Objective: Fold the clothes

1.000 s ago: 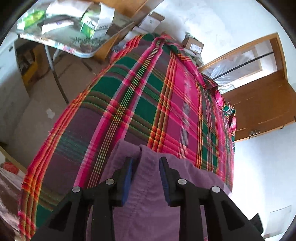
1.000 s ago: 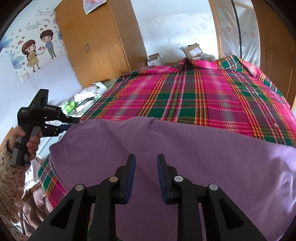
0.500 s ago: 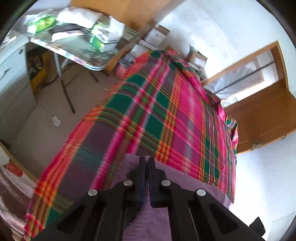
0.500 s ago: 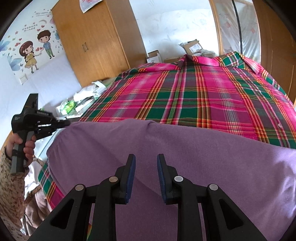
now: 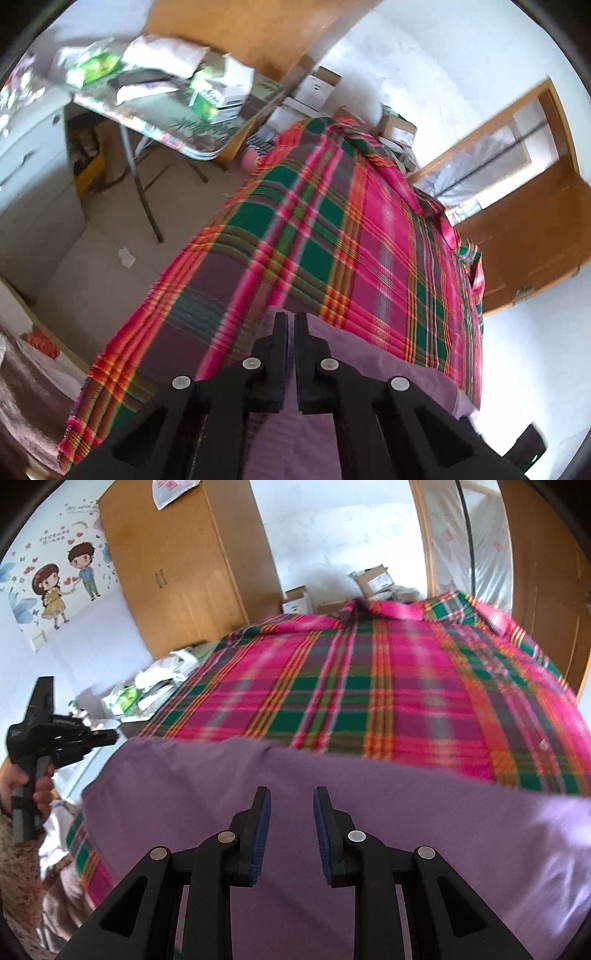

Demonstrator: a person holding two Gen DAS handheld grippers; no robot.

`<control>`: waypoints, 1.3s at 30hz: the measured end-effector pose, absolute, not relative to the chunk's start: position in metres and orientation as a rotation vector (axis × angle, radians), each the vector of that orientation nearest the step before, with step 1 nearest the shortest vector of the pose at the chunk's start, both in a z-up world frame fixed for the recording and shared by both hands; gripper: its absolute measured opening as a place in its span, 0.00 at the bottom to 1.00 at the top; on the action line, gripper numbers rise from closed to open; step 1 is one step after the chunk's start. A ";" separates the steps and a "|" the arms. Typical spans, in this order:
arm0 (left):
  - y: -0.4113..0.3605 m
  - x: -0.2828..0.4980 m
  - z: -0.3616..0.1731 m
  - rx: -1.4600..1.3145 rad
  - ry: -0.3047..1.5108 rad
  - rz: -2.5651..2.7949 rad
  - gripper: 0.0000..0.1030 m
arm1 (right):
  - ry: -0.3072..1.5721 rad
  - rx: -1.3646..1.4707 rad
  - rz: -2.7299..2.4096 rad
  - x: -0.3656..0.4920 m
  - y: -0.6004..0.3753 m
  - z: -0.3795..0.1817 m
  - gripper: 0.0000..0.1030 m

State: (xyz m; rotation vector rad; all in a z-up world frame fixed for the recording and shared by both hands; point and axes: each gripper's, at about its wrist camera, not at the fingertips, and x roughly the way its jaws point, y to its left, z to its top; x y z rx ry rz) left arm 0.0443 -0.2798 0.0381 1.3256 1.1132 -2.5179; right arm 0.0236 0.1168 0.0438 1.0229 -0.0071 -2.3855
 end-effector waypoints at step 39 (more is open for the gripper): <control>-0.178 -0.044 0.034 1.723 0.805 -2.641 0.15 | -0.067 1.377 -1.638 -0.073 0.084 0.009 0.33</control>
